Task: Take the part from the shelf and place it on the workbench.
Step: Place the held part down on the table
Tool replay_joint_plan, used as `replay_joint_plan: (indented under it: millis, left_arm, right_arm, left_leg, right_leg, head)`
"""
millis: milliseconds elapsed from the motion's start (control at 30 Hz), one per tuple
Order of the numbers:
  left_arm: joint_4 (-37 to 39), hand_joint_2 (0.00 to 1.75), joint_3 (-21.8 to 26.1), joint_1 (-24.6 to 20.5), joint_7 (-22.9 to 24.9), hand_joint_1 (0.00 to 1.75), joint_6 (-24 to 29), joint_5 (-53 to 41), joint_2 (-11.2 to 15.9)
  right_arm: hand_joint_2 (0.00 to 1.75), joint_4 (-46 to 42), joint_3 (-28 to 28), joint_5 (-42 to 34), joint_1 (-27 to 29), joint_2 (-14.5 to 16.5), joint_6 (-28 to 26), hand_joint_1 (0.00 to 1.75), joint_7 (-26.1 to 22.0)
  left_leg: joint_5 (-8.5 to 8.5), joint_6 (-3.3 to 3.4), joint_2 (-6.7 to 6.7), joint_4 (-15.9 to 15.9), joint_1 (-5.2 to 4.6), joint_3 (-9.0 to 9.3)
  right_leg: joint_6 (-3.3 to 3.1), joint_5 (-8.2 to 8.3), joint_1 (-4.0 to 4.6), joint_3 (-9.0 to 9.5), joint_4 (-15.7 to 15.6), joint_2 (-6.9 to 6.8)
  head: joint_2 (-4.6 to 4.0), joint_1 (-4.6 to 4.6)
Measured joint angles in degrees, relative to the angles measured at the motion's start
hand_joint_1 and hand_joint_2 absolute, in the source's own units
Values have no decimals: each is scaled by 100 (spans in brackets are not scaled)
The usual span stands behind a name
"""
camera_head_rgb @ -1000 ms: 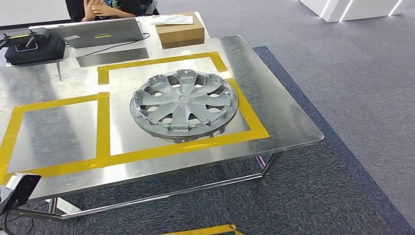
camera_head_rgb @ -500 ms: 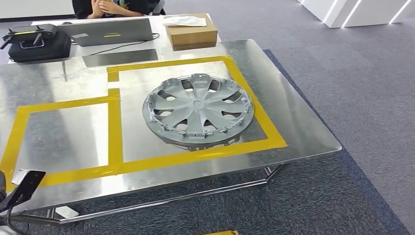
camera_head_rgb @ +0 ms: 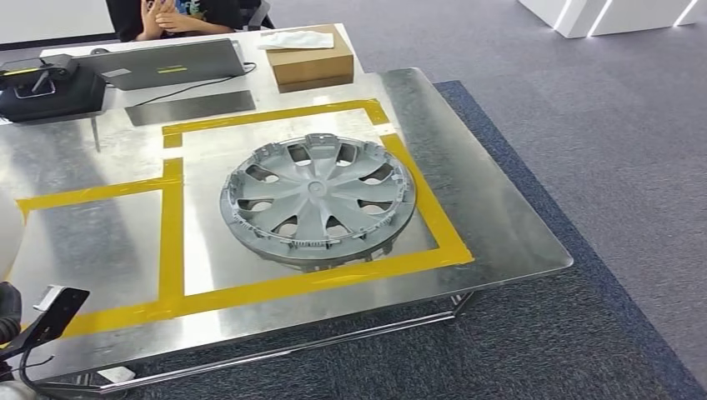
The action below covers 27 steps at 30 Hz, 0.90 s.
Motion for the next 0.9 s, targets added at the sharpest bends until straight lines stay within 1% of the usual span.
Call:
replay_joint_plan:
  millis: [33, 100, 167, 267, 333, 433, 567, 667, 800, 900]
  left_arm:
    - [11, 175, -25, -11, 19, 143, -21, -15, 11]
    - [37, 175, -74, -28, 72, 143, -102, -56, 39]
    - [81, 175, -135, -39, 166, 143, -259, -121, 94]
    - [250, 175, -244, -105, 409, 143, -558, -229, 250]
    - [474, 175, -291, -211, 576, 143, -708, -304, 384]
    - [966, 175, -348, -446, 746, 143, -882, -380, 624]
    - [1566, 175, -422, -752, 815, 143, -1080, -399, 907]
    - [1848, 175, -492, -915, 855, 143, -1143, -434, 1045]
    - [2133, 175, -606, -1138, 993, 0, -1290, -620, 1165]
    - [2382, 175, -730, -1346, 1089, 0, -1365, -739, 1249]
  right_arm:
    - [0, -1, 7, 1, -5, 0, 19, 0, 0]
    - [0, -1, 16, 0, -13, -2, 36, 0, 1]
    - [0, -1, 19, -1, -25, -3, 46, 0, 3]
    - [0, -1, 27, 0, -40, -4, 66, 0, 6]
    - [0, -1, 37, 0, -46, -8, 78, 0, 25]
    - [0, -1, 62, 0, -54, -15, 96, 0, 62]
    - [0, -1, 74, 0, -58, -22, 109, 0, 69]
    - [0, -1, 78, 0, -60, -34, 145, 0, 79]
    - [0, -1, 115, 1, -65, -121, 343, 0, 89]
    - [0, -1, 146, 0, -70, -174, 388, 0, 83]
  left_leg:
    - [-14, 15, 2, -30, 1, 14]
    - [-35, 17, 6, -85, 7, 42]
    - [-35, -14, 7, -106, 14, 50]
    - [-24, -69, 7, -114, 17, 50]
    - [-18, -95, 7, -117, 18, 50]
    - [-9, -110, 7, -117, 16, 52]
    - [-5, -116, 7, -113, 11, 61]
    - [-5, -116, 8, -112, 3, 64]
    - [-6, -114, 7, -111, -10, 67]
    - [-6, -114, 7, -111, -12, 67]
  right_leg:
    - [-9, -7, 6, 0, 0, -1]
    - [-19, -14, 19, 1, 1, -5]
    - [-24, -14, 25, 2, 2, -7]
    - [-32, -8, 27, 5, 3, -8]
    - [-36, -4, 27, 11, 3, -9]
    - [-45, 7, 25, 17, 3, -13]
    - [-44, 18, 20, 24, 2, -14]
    - [-40, 22, 11, 28, -1, -13]
    - [-37, 24, -3, 30, -3, -16]
    - [-35, 25, -7, 31, -4, -15]
  head:
    - [0, 1]
    - [0, 3]
    - [0, 4]
    - [0, 3]
    - [0, 5]
    - [0, 6]
    - [0, 7]
    - [0, 6]
    - [0, 6]
    - [0, 7]
